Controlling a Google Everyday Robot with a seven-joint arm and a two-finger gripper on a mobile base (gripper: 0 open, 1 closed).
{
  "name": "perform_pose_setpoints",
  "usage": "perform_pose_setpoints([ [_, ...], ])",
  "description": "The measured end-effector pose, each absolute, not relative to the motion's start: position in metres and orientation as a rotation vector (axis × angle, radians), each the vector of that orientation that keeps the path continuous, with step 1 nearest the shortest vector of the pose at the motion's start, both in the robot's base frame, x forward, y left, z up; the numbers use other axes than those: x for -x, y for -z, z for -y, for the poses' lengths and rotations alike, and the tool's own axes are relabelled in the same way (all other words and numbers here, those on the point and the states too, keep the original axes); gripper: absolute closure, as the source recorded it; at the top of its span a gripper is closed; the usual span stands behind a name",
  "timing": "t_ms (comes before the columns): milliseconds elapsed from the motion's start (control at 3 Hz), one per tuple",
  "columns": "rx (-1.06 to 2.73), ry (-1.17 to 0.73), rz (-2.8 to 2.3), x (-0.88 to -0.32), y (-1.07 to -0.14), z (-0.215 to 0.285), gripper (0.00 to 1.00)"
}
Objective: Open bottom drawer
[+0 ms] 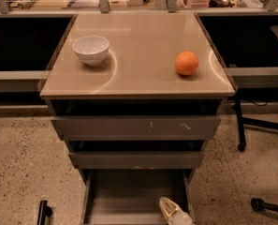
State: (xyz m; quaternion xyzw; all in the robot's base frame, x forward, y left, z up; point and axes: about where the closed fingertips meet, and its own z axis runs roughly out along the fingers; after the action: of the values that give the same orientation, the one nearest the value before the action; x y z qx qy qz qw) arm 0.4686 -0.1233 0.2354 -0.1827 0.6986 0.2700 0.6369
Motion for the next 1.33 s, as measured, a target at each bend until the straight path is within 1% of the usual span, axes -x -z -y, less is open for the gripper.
perform_pose_setpoints([
  [333, 0.311, -0.53, -1.52, -0.4713, -0.2498, 0.137, 0.81],
  [1000, 0.31, -0.53, -1.52, -0.4712, -0.2498, 0.137, 0.35],
  [1333, 0.28, -0.512, -1.492, -0.4689, -0.2533, 0.1454, 0.12],
])
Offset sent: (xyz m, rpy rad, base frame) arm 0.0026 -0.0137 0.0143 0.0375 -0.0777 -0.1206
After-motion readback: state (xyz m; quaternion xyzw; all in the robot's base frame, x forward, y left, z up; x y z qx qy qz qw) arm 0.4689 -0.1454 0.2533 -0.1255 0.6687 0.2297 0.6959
